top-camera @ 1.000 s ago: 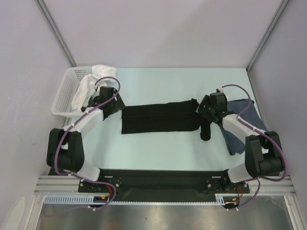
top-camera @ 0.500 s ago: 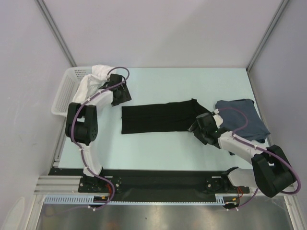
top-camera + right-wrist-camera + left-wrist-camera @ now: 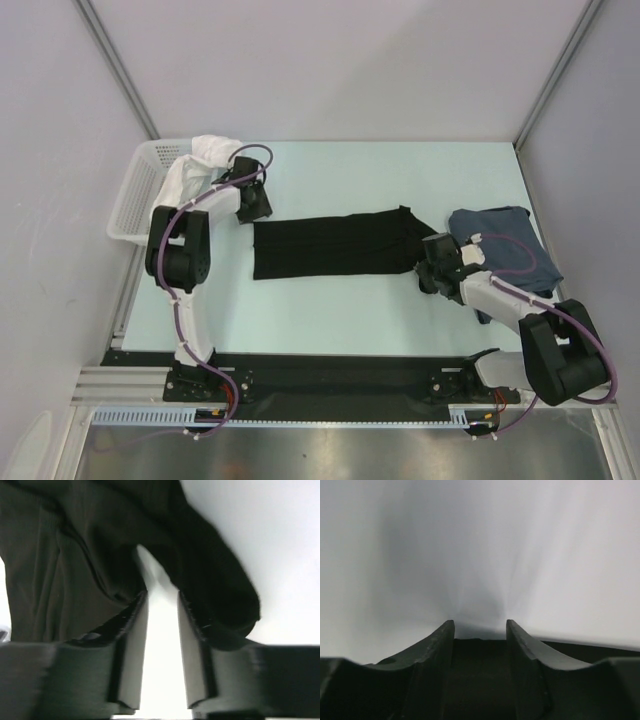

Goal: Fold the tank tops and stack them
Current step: Fold the tank top

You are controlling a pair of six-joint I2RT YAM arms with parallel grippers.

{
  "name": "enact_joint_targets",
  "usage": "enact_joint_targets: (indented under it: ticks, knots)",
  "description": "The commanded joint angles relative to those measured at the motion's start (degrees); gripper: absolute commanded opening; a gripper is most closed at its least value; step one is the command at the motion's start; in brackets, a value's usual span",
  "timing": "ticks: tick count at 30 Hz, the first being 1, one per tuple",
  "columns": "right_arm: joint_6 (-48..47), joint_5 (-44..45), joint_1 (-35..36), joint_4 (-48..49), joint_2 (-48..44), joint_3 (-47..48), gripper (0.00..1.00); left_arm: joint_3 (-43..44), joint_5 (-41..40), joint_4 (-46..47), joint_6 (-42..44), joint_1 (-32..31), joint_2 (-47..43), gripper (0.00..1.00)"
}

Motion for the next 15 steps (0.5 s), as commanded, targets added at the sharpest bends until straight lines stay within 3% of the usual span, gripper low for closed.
enact_joint_targets:
  ticks: [1,2,4,5,6,8,15]
  knots:
    - [0.24,4.17,-1.36,-0.12,-1.09,-0.08,0.31,1.84,-0.77,-0.93,0.20,1.05,0.94,0.50]
    - [-0.12,4.52,-1.98,0.32,-1.00,-0.08,0.28,1.57,-0.77,-0.67,0.02,1.14,0.85,0.40]
    - [-1.78,3.91,-3.65,1.11,0.05,0.09,0.19,0.43,-0.51,0.04,-0.07,1.41,0.41,0.31]
    - [-2.14,3.47,-4.17,1.72,0.75,0.27,0.16,0.17,-0.51,0.39,-0.07,1.41,0.07,0.21]
    - [-2.75,3.21,-5.14,2.25,1.36,0.53,0.05,-0.01,-0.51,0.48,-0.16,1.32,0.06,0.15]
    - [-3.81,2.94,-5.76,3.56,3.65,1.49,0.00,-0.45,-0.42,0.31,-0.25,1.32,-0.20,0.00]
    - [-5.92,4.52,-6.81,4.81,12.70,8.60,0.00,-7.56,-0.78,1.97,-1.74,1.58,-5.03,0.00]
